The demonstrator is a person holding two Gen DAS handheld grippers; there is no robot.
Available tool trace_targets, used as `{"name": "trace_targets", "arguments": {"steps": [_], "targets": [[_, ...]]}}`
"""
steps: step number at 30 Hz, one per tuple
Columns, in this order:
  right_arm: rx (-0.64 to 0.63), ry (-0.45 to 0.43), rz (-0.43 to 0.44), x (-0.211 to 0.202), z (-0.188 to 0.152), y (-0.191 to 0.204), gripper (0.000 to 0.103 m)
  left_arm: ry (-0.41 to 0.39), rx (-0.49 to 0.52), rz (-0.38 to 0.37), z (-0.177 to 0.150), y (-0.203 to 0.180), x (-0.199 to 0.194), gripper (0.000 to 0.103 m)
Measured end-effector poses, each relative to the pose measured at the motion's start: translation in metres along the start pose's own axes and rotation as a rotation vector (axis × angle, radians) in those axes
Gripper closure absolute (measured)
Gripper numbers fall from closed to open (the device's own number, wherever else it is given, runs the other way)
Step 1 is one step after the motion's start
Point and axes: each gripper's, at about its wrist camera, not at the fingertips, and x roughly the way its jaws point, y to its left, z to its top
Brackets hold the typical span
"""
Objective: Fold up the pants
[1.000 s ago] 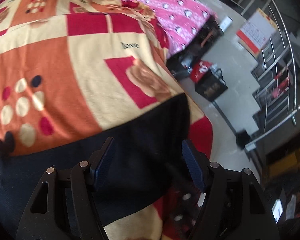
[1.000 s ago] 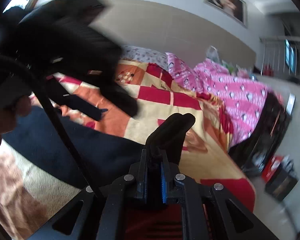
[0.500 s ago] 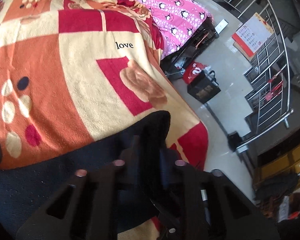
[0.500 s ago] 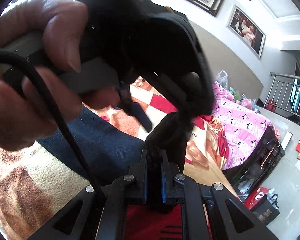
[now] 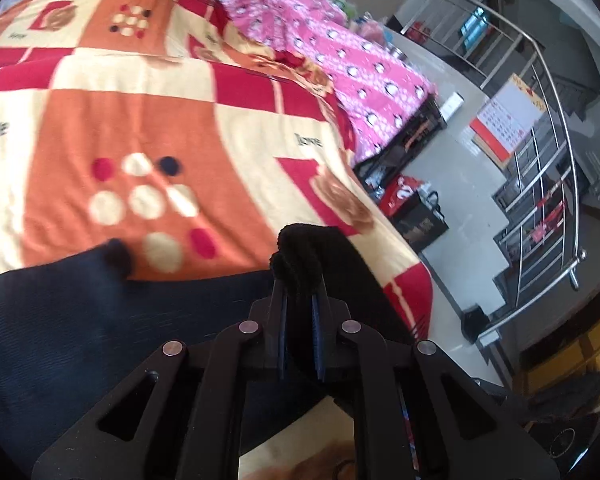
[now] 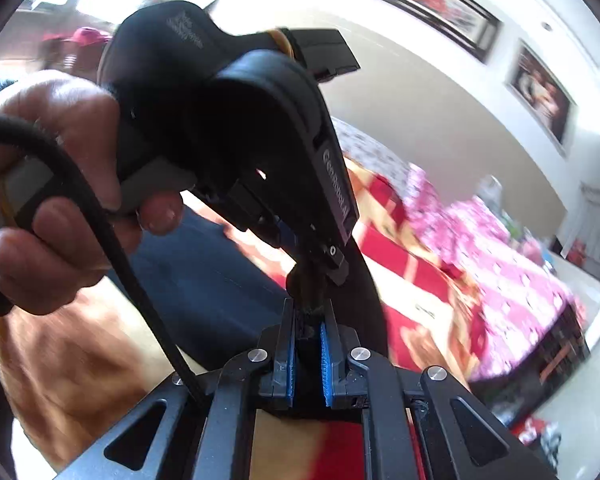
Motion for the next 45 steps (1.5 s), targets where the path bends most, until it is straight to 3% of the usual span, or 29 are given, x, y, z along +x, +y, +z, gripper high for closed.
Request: {"name": "trace_targets", "arguments": {"steps": [6, 12, 19, 22, 24, 26, 29, 32, 33, 35, 36, 38, 40, 42, 45], "targets": [[-0.061, 0.008, 0.09, 0.022, 0.041, 0.06, 0.094, -0.018, -0.053, 0.1, -0.005, 0.051, -0.037, 0.094], [-0.075, 0.033, 0.149, 0.04, 0.062, 0.092, 0.094, -0.045, -0.108, 0.131, -0.016, 0.085, -0.052, 0.094], [-0.067, 0.033, 0.189, 0.051, 0.069, 0.101, 0.094, -0.049, -0.136, 0.162, -0.021, 0.102, -0.059, 0.094], [-0.057, 0.067, 0.225, 0.061, 0.062, 0.101, 0.094, -0.017, -0.148, 0.201, -0.026, 0.11, -0.052, 0.087], [-0.043, 0.093, 0.261, 0.065, 0.056, 0.1, 0.089, -0.032, -0.161, 0.18, -0.03, 0.113, -0.054, 0.086], [-0.04, 0.082, 0.266, 0.066, 0.055, 0.091, 0.087, -0.046, -0.175, 0.198, -0.03, 0.113, -0.06, 0.086], [0.005, 0.064, 0.357, 0.053, 0.056, 0.073, 0.078, -0.117, -0.163, 0.301, -0.027, 0.099, -0.08, 0.085], [0.102, -0.028, 0.431, 0.021, 0.048, 0.036, 0.062, -0.217, -0.13, 0.337, -0.028, 0.077, -0.099, 0.085], [0.125, -0.064, 0.43, 0.01, 0.043, 0.018, 0.054, -0.243, -0.111, 0.323, -0.03, 0.069, -0.102, 0.077], [0.158, -0.095, 0.423, -0.001, 0.034, -0.009, 0.05, -0.278, -0.074, 0.273, -0.036, 0.051, -0.101, 0.055], [0.177, -0.103, 0.417, -0.002, 0.027, -0.033, 0.049, -0.282, -0.046, 0.248, -0.041, 0.041, -0.095, 0.045], [0.207, -0.095, 0.444, 0.004, 0.016, -0.068, 0.04, -0.242, -0.004, 0.221, -0.049, 0.032, -0.078, 0.044], [0.184, -0.081, 0.463, 0.017, 0.005, -0.102, 0.029, -0.179, -0.015, 0.269, -0.056, 0.037, -0.056, 0.044], [0.106, -0.033, 0.487, 0.029, 0.001, -0.115, 0.029, -0.148, -0.044, 0.317, -0.064, 0.049, -0.044, 0.045], [0.009, 0.014, 0.6, 0.054, -0.006, -0.136, 0.029, -0.195, -0.068, 0.266, -0.069, 0.054, -0.051, 0.044]]}}
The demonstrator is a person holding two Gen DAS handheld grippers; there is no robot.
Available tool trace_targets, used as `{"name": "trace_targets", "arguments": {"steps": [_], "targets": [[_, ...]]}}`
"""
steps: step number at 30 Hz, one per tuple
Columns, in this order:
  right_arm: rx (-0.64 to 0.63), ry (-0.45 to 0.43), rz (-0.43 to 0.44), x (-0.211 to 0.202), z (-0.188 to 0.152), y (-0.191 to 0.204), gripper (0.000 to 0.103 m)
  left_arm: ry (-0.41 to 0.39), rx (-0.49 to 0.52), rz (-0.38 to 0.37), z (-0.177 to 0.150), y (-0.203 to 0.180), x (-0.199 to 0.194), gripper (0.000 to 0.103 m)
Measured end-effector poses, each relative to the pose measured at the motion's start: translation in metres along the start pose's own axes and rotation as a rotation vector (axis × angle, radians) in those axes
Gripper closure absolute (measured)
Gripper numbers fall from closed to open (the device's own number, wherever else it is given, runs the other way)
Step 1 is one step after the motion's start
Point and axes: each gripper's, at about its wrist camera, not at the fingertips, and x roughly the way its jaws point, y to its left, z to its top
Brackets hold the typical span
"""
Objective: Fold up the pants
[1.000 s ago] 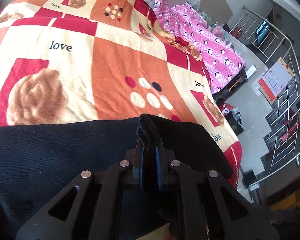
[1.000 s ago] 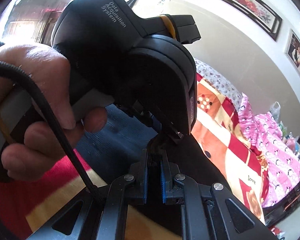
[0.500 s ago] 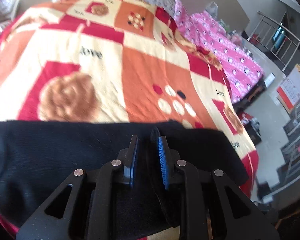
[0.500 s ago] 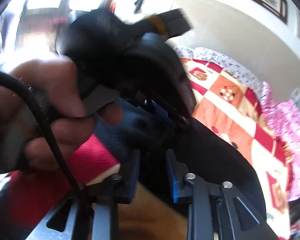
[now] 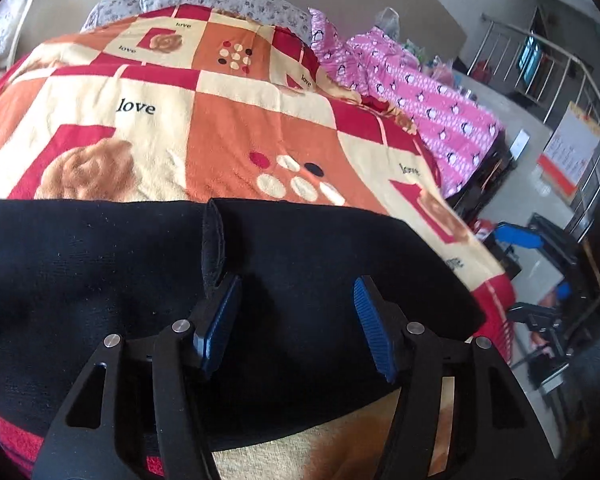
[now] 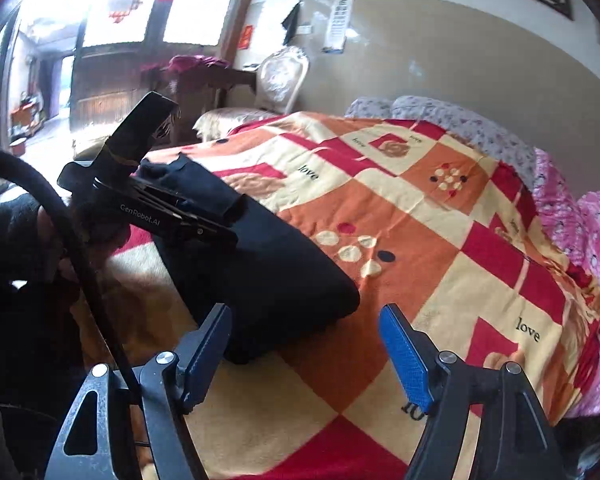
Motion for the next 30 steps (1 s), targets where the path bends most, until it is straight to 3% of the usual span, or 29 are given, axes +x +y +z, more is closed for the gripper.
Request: {"name": "trace_targets", "arguments": {"steps": [6, 12, 15, 30], "targets": [[-0.086, 0.069, 0.199, 0.04, 0.01, -0.02, 0.029, -0.016, -0.005, -0.002, -0.004, 0.0, 0.002, 0.044], [-0.07, 0.182, 0.424, 0.077, 0.008, -0.017, 0.03, -0.02, 0.002, 0.002, -0.005, -0.001, 0.002, 0.044], [-0.129, 0.252, 0.445, 0.097, -0.004, -0.004, 0.027, -0.021, -0.009, -0.013, -0.004, 0.001, 0.003, 0.044], [-0.065, 0.212, 0.429, 0.098, -0.01, -0.003, 0.023, -0.022, -0.043, -0.048, -0.001, 0.006, 0.001, 0.044]]}}
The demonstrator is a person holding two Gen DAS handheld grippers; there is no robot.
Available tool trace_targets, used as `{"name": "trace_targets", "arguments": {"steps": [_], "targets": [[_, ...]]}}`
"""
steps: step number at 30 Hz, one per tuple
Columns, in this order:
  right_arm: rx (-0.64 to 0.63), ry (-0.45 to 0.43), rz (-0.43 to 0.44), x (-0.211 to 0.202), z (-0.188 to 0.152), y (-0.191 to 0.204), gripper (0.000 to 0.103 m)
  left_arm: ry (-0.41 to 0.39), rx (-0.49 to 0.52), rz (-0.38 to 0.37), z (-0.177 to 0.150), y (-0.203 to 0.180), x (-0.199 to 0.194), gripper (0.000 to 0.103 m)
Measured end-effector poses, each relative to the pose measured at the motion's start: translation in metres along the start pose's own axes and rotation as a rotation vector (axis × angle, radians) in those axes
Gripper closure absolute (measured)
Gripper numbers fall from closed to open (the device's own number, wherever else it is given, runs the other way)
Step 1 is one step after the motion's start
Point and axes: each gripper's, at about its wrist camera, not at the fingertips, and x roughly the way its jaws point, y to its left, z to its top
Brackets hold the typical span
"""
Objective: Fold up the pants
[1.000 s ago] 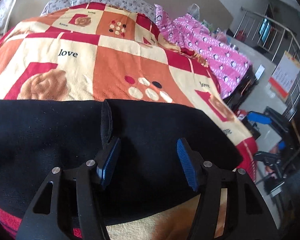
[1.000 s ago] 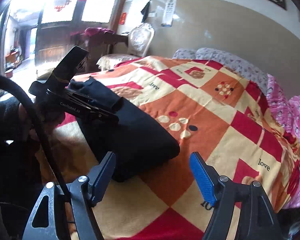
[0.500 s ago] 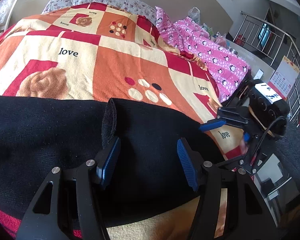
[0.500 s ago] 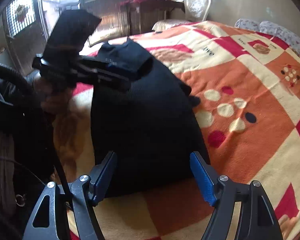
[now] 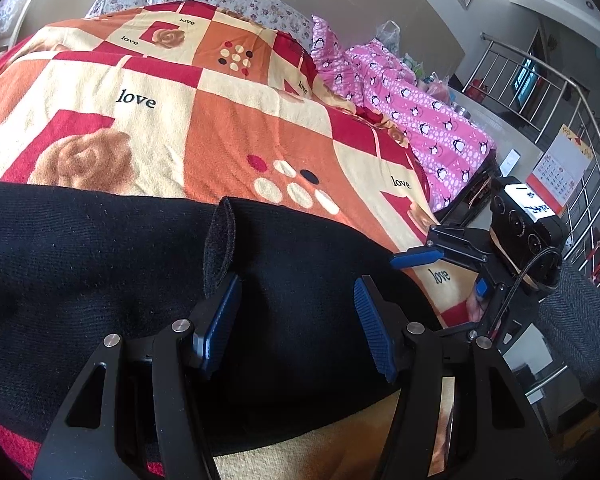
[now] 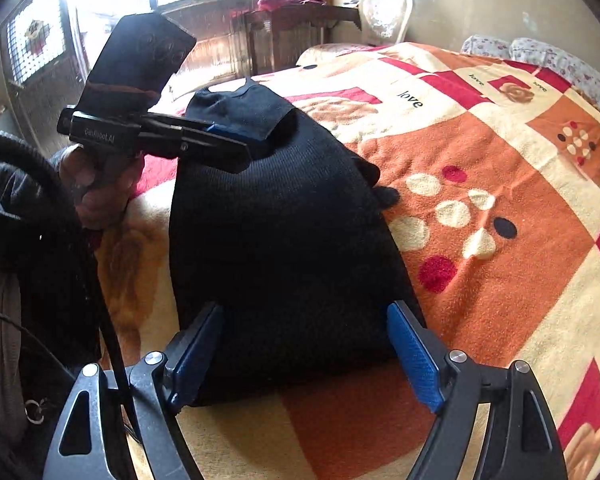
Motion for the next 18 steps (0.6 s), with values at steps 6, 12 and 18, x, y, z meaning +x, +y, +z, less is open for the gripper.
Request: {"name": "trace_targets", "arguments": {"steps": [6, 12, 18], "targets": [[0.127, -0.124, -0.106, -0.038, 0.038, -0.006, 0.029, -0.041, 0.026, 0.023, -0.02, -0.009, -0.024, 0.044], [0.375, -0.045, -0.107, -0.002, 0.108, -0.018, 0.029, -0.044, -0.01, -0.005, -0.023, 0.0, -0.026, 0.043], [0.336, 0.143, -0.224, 0.079, 0.138, -0.021, 0.03, -0.03, -0.067, -0.014, -0.02, 0.01, -0.025, 0.043]]}}
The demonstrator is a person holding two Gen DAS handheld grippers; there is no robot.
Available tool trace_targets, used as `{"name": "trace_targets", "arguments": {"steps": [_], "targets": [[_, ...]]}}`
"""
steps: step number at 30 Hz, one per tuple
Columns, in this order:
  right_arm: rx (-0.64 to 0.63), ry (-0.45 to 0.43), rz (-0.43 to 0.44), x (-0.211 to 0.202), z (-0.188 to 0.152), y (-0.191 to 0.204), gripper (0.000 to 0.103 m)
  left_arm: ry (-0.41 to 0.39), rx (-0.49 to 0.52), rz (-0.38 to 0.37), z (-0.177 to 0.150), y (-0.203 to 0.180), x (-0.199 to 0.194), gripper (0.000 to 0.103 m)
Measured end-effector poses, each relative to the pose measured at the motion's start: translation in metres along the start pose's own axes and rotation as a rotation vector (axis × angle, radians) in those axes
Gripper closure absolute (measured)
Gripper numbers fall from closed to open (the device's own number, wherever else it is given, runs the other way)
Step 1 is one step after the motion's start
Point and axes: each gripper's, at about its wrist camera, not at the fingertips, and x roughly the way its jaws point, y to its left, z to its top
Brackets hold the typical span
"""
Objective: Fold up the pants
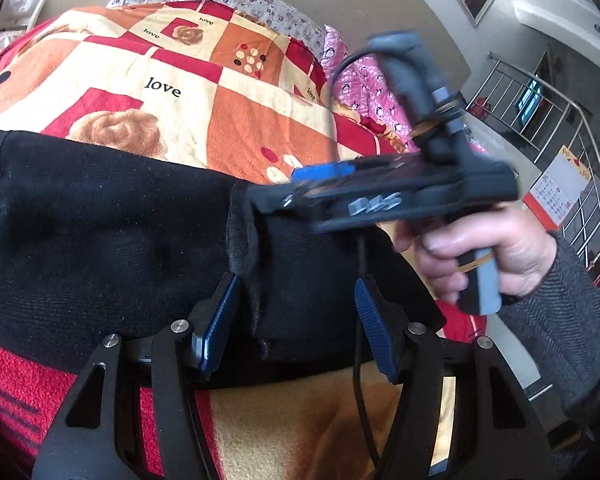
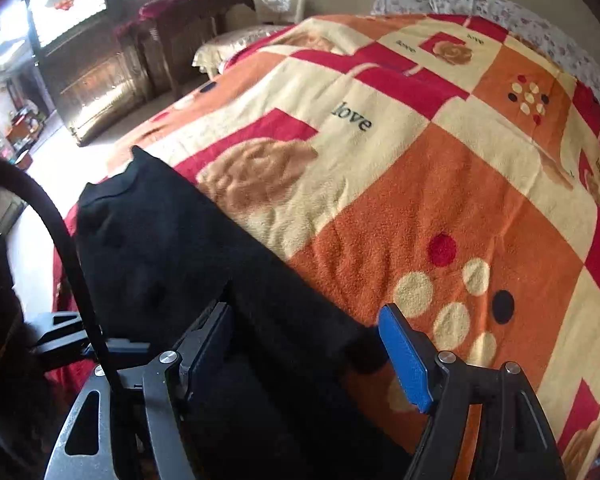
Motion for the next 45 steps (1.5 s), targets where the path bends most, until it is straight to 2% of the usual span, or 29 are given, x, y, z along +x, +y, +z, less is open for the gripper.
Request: {"name": "trace_targets", "arguments": {"steps": [2, 3, 9, 12, 14, 15, 16, 17, 19, 21, 24, 26, 30, 33, 35, 37, 41, 43, 45], "targets": [[0.012, 0.041, -0.049, 0.019, -0.003, -0.002, 0.026, 0.0, 0.016, 0.014, -0.001, -0.003, 0.001, 0.043], [0.029, 0.023, -0.067, 0.02, -0.005, -0.004, 0.02, 0.0, 0.025, 0.022, -0.002, -0.005, 0.002, 0.043], [0.022, -0.005, -0.114, 0.019, -0.011, -0.002, 0.019, 0.002, 0.023, 0.014, -0.003, -0.004, 0.002, 0.04], [0.029, -0.017, -0.143, 0.019, -0.009, 0.001, 0.012, 0.001, 0.002, 0.001, -0.002, -0.001, 0.002, 0.04], [0.046, -0.041, -0.143, 0.014, -0.01, -0.002, 0.01, 0.003, -0.003, -0.002, -0.001, 0.0, 0.003, 0.04], [0.046, -0.062, -0.133, 0.008, -0.01, -0.003, 0.014, 0.005, -0.002, 0.0, -0.001, 0.0, 0.003, 0.039], [0.052, -0.095, -0.129, 0.0, -0.01, -0.003, 0.027, 0.007, 0.003, 0.005, -0.002, -0.001, 0.003, 0.039], [0.074, -0.142, -0.124, -0.012, -0.011, -0.005, 0.028, 0.008, 0.007, 0.009, -0.002, -0.003, 0.003, 0.039], [0.163, -0.282, -0.113, -0.049, -0.019, -0.016, 0.028, 0.008, 0.017, 0.016, -0.002, -0.005, 0.004, 0.037], [0.226, -0.382, -0.113, -0.079, -0.034, -0.027, 0.028, 0.004, 0.027, 0.003, -0.003, -0.006, 0.005, 0.031], [0.311, -0.485, -0.205, -0.115, -0.073, -0.042, 0.027, -0.002, 0.026, -0.013, -0.003, -0.007, 0.005, 0.026], [0.364, -0.518, -0.254, -0.125, -0.103, -0.051, 0.025, -0.002, 0.018, -0.025, -0.002, -0.005, 0.005, 0.025], [0.46, -0.532, -0.327, -0.121, -0.156, -0.06, 0.025, -0.01, -0.016, -0.057, -0.001, -0.001, 0.003, 0.025], [0.481, -0.552, -0.401, -0.11, -0.176, -0.06, 0.025, -0.015, -0.009, -0.049, -0.001, -0.004, 0.002, 0.025], [0.533, -0.544, -0.37, -0.106, -0.183, -0.065, 0.025, -0.013, -0.005, -0.046, -0.002, -0.005, 0.002, 0.025], [0.563, -0.544, -0.413, -0.107, -0.185, -0.064, 0.025, -0.011, -0.013, -0.053, -0.001, -0.004, 0.002, 0.025], [0.547, -0.489, -0.455, -0.101, -0.182, -0.063, 0.025, -0.012, -0.031, -0.067, 0.001, -0.002, 0.001, 0.025], [0.531, -0.474, -0.436, -0.098, -0.18, -0.063, 0.025, -0.012, -0.051, -0.073, 0.001, -0.002, -0.004, 0.025], [0.535, -0.471, -0.419, -0.097, -0.181, -0.065, 0.025, -0.047, -0.077, -0.088, -0.002, -0.002, -0.023, 0.025]]}}
